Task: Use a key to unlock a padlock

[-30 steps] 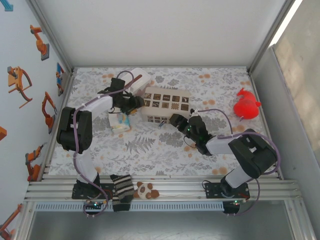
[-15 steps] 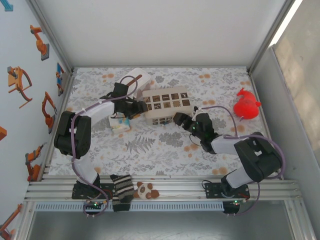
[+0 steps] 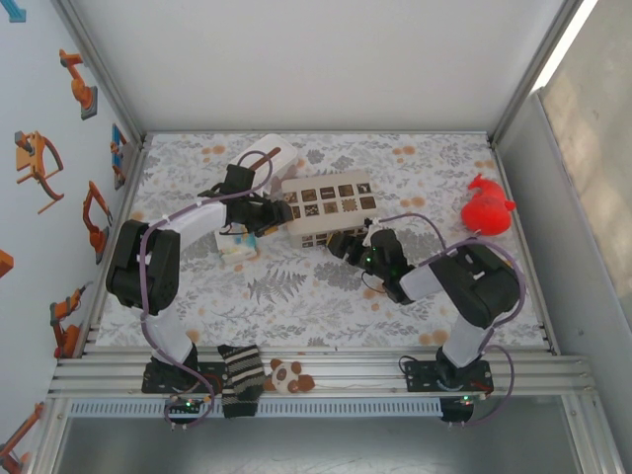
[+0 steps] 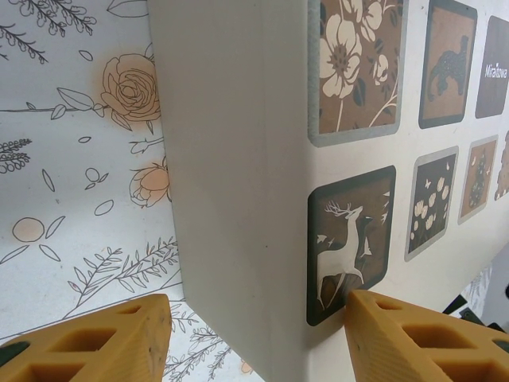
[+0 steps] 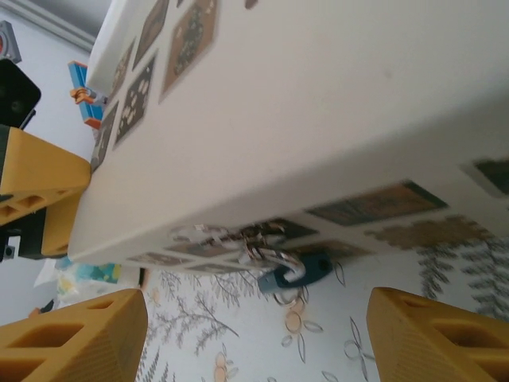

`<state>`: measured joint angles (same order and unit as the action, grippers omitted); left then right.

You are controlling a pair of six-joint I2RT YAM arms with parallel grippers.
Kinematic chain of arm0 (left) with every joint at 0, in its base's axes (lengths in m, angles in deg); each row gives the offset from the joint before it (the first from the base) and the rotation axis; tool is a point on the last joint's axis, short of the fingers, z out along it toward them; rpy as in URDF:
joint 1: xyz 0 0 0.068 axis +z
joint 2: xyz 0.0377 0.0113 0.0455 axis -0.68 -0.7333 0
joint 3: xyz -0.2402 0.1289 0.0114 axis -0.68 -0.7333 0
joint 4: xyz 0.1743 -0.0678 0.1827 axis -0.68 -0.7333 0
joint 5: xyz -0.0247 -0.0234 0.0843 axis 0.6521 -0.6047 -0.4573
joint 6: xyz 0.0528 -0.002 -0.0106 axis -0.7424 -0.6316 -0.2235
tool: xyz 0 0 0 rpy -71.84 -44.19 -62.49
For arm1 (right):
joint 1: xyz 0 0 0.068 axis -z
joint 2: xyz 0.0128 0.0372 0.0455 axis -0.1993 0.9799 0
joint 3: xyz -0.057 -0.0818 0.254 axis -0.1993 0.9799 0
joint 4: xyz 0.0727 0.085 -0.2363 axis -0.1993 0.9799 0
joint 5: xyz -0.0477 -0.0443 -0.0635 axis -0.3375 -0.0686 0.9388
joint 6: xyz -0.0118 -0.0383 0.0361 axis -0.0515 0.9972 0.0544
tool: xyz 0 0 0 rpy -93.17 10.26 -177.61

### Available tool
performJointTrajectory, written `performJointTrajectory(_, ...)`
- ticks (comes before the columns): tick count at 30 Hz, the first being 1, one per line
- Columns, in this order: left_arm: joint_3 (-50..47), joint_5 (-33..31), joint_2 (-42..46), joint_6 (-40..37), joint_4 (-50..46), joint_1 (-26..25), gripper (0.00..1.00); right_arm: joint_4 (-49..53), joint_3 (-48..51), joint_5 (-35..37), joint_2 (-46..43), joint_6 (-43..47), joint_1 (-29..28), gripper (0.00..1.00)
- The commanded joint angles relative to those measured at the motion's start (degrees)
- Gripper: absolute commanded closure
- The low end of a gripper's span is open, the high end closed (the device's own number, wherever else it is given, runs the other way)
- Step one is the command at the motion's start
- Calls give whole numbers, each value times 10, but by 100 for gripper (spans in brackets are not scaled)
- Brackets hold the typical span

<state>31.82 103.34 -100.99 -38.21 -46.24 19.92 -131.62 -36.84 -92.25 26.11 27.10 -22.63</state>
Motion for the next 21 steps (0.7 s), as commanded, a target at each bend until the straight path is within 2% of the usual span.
performJointTrajectory(1,-13,-21,-1,4,-31,-5,41,-45,-27,-10,24,6,-2,29)
performJointTrajectory(11,-14,-19,0,5,-31,-5,42,-120,-49,-26,87,18,-2,32)
performJointTrajectory(21,-15,-21,1,5,-31,-5,42,-137,-45,-36,102,18,-3,50)
